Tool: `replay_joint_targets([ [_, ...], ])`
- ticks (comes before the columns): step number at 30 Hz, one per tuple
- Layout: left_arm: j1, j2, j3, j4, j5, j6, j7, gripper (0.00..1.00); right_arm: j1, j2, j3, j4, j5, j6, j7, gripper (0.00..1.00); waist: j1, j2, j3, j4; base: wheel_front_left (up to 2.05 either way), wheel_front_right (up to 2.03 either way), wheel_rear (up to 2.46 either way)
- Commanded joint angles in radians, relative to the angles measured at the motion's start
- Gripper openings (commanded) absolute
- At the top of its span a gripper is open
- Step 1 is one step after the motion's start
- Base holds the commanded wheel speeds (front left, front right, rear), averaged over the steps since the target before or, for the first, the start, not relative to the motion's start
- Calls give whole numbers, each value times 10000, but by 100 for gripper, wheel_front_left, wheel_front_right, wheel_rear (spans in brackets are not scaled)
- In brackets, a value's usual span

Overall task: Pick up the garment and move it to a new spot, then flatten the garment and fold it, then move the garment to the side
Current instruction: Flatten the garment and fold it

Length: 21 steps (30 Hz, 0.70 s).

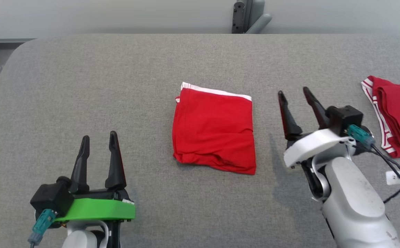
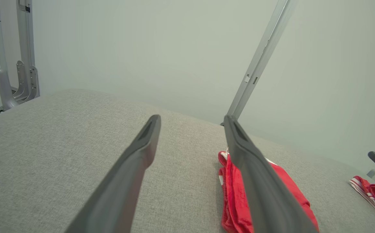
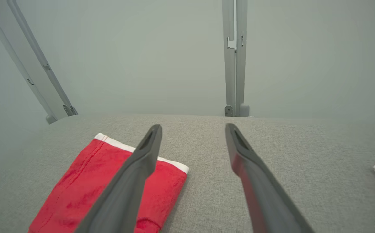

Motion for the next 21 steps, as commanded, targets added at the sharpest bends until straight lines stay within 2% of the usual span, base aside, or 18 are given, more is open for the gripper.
replay_joint_targets([
  [1,189,24,108,-52,69,37,-28,100,346,36,-290,-317,-154,-2,-26,100,0,69,-93,-69,0,0,0],
  [9,443,22,355,-92,179,68,-27,100,2013,152,-1314,-2087,-637,-2,-26,100,0,69,-420,-291,0,0,0],
  [21,814,35,615,78,789,7,-27,100,3686,156,-1374,-3545,-455,-2,-26,100,0,69,-707,-659,0,0,0],
])
